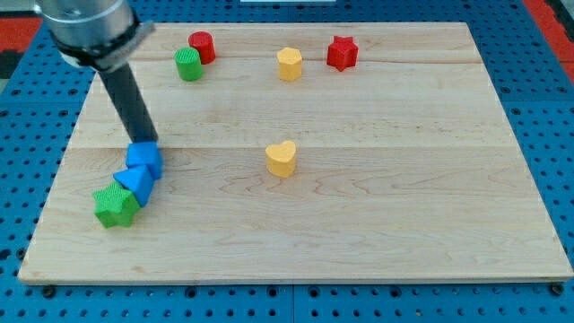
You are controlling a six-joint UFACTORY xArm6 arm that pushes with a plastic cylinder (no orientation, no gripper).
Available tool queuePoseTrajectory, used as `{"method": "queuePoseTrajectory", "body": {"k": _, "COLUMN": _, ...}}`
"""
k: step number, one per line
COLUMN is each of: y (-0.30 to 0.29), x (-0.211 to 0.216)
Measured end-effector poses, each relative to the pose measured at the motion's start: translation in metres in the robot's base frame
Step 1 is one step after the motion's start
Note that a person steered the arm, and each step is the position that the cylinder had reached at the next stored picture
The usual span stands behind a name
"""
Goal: Move the green circle to the center left of the board
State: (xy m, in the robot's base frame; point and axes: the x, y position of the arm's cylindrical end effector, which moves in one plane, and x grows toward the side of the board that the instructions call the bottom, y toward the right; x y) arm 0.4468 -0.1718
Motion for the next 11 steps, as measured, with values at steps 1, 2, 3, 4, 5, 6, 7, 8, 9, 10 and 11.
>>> {"method": "queuePoseTrajectory", "body": {"k": 1, "y": 0.002, "x": -0.018}}
{"method": "queuePoseTrajectory", "body": {"k": 2, "y": 0.053, "x": -0.058}}
{"method": "queuePoseTrajectory", "body": {"k": 3, "y": 0.085, "x": -0.114}}
{"method": "queuePoseTrajectory", "body": {"k": 4, "y": 0.095, "x": -0.175}}
{"method": "queuePoseTrajectory", "body": {"k": 5, "y": 0.089, "x": -0.226}}
{"method": "queuePoseTrajectory", "body": {"k": 6, "y": 0.037, "x": -0.206}}
{"method": "queuePoseTrajectory", "body": {"k": 7, "y": 0.035, "x": -0.172}}
{"method": "queuePoseTrajectory", "body": {"k": 8, "y": 0.035, "x": -0.126}}
{"method": "queuePoseTrajectory", "body": {"k": 9, "y": 0.030, "x": -0.095}}
{"method": "queuePoseTrajectory", "body": {"k": 10, "y": 0.011, "x": -0.105}}
{"method": "queuePoseTrajectory", "body": {"k": 11, "y": -0.028, "x": -0.096}}
